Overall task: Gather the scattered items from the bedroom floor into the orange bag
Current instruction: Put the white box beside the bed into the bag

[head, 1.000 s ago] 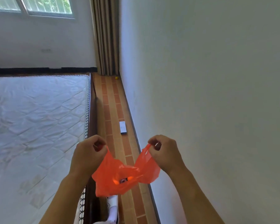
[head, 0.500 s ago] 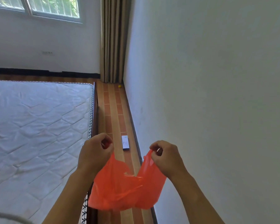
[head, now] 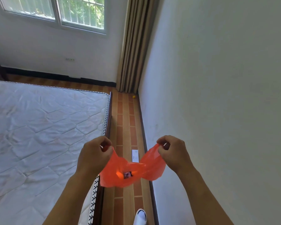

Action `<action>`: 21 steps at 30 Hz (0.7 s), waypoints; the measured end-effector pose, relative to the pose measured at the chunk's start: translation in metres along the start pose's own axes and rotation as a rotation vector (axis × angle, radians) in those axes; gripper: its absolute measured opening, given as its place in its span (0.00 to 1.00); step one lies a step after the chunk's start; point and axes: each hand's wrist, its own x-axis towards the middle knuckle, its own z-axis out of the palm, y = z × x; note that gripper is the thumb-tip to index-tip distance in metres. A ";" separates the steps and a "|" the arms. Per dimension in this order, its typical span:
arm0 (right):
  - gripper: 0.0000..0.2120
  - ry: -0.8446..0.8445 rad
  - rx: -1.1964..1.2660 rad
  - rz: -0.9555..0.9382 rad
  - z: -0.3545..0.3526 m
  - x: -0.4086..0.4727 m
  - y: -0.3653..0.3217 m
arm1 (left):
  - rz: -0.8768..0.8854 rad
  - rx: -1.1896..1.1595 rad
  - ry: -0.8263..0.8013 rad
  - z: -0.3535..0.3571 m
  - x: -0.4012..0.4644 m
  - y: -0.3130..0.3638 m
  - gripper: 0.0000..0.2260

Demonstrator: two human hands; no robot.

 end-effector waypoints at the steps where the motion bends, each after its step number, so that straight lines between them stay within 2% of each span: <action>1: 0.10 0.009 0.001 -0.005 0.001 0.011 0.001 | -0.004 0.008 0.008 0.000 0.007 -0.001 0.08; 8: 0.10 0.000 0.010 -0.049 0.019 0.100 0.014 | -0.050 0.053 0.070 0.015 0.064 -0.016 0.08; 15: 0.10 -0.115 0.014 -0.072 0.054 0.207 0.050 | -0.153 0.067 0.105 0.060 0.144 -0.028 0.08; 21: 0.10 -0.241 0.025 -0.037 0.090 0.296 0.103 | -0.271 0.111 0.059 0.118 0.211 -0.043 0.09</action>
